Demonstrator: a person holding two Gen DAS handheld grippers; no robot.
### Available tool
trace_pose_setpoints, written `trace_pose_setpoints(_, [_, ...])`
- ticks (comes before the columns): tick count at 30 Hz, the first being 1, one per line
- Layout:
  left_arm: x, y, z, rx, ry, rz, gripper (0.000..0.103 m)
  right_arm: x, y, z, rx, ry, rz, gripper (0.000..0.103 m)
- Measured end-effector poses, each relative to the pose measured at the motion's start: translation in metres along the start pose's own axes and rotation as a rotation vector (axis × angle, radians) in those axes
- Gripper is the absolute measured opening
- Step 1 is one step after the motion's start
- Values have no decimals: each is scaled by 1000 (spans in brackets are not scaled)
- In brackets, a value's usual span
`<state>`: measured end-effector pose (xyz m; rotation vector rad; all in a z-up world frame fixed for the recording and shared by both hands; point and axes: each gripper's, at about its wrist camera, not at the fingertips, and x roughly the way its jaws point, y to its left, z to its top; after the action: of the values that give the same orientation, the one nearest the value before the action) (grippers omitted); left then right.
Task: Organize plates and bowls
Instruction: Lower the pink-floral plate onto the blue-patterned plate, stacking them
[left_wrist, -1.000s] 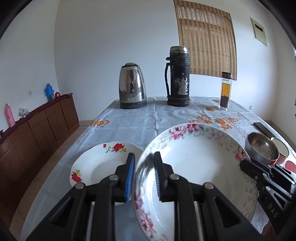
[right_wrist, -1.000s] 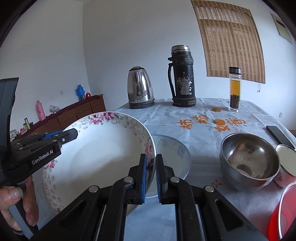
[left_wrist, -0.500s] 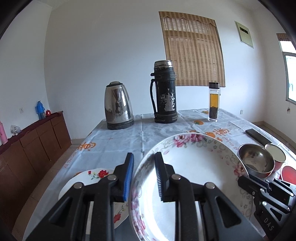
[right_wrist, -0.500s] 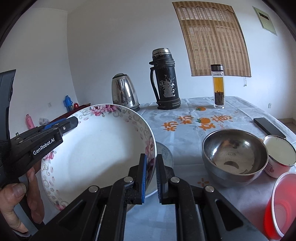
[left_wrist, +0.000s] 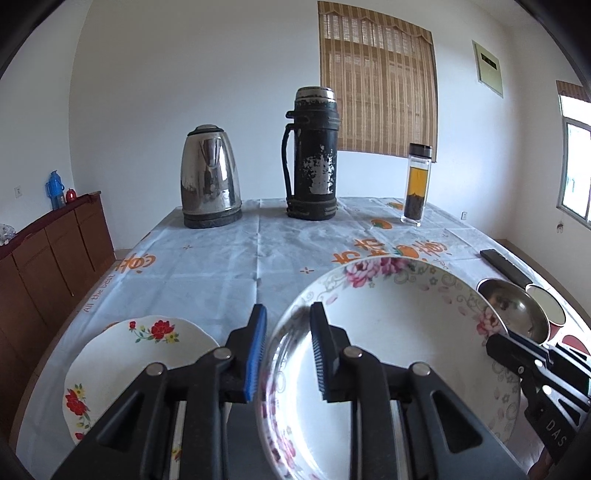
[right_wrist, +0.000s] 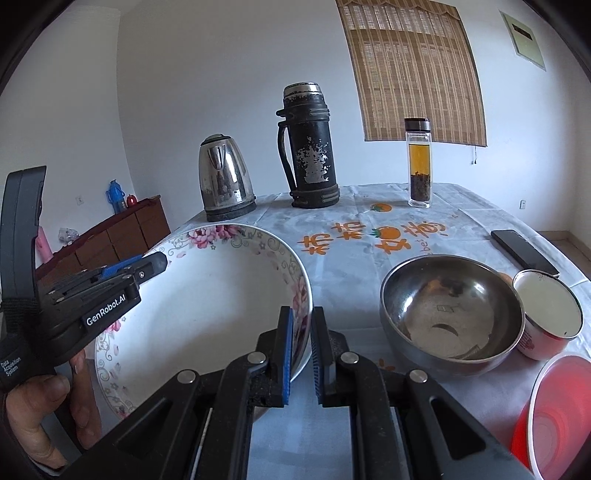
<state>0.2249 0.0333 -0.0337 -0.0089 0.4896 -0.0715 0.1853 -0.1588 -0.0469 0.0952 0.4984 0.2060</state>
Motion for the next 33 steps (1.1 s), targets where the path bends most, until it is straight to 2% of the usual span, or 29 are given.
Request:
trace_pose_setpoints(19, [11, 19, 2, -72, -14, 21, 21, 33, 12, 11, -47, 0, 7, 10])
trace_pose_setpoints(33, [23, 16, -3, -68, 30, 15, 21, 39, 11, 15, -47, 7, -16, 10])
